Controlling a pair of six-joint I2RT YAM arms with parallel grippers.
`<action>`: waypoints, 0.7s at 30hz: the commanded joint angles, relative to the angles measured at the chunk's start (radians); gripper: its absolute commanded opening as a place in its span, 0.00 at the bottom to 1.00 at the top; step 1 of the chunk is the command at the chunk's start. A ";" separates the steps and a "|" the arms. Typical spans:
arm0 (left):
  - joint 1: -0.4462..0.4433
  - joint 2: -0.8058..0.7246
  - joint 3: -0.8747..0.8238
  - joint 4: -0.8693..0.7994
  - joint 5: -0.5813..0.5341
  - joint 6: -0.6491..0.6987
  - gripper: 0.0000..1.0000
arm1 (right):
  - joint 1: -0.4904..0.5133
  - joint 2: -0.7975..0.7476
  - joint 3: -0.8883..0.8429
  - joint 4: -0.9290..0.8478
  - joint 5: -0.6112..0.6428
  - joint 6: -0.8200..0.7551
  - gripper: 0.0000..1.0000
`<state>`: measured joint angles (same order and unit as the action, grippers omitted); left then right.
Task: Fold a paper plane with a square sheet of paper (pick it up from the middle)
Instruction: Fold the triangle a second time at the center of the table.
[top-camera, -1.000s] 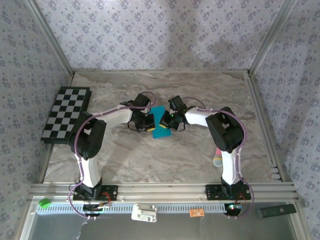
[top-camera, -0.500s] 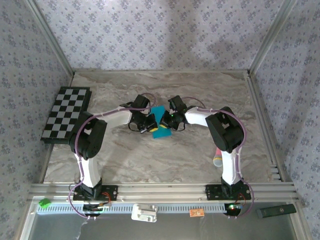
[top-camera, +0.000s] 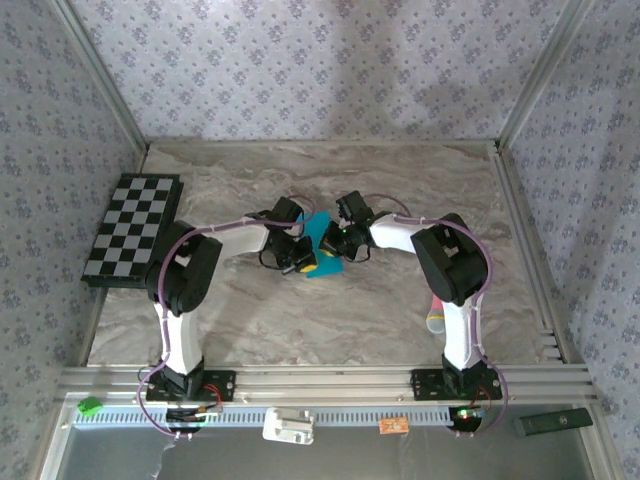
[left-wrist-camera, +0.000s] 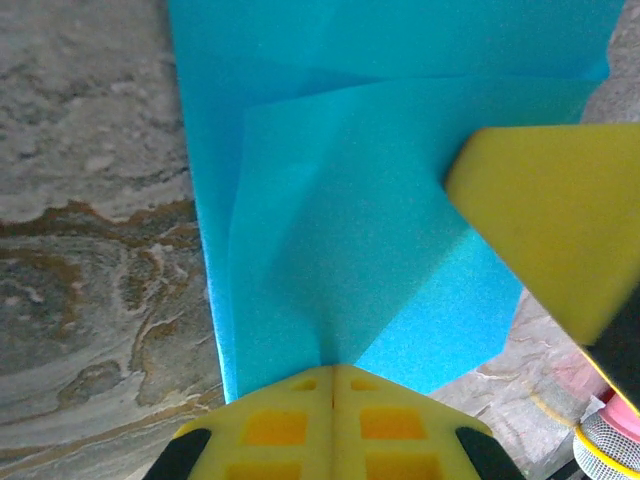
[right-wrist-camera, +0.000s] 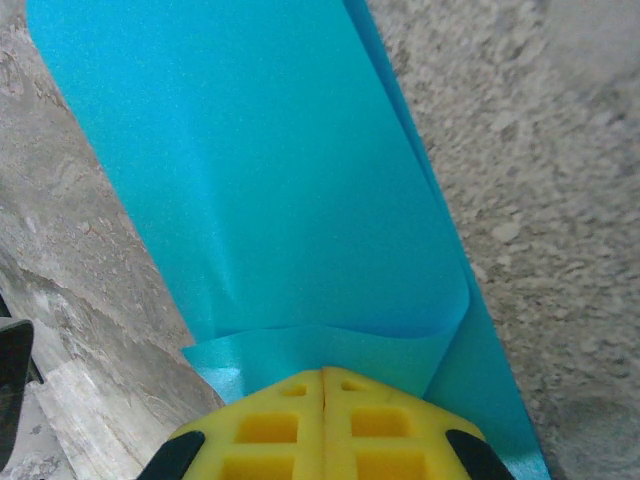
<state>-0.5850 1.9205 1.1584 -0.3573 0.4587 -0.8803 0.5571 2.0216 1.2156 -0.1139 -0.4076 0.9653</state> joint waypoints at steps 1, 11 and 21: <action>-0.003 0.013 -0.020 -0.021 -0.017 0.023 0.04 | 0.006 0.086 -0.031 -0.140 0.087 0.003 0.04; -0.014 -0.005 -0.079 -0.054 -0.040 0.067 0.03 | 0.004 0.094 -0.031 -0.155 0.095 -0.001 0.04; -0.043 -0.104 -0.195 -0.111 -0.076 0.051 0.02 | 0.001 0.101 -0.031 -0.154 0.108 0.005 0.04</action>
<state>-0.6044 1.8400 1.0340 -0.2871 0.4183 -0.8284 0.5591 2.0262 1.2224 -0.1238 -0.4084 0.9653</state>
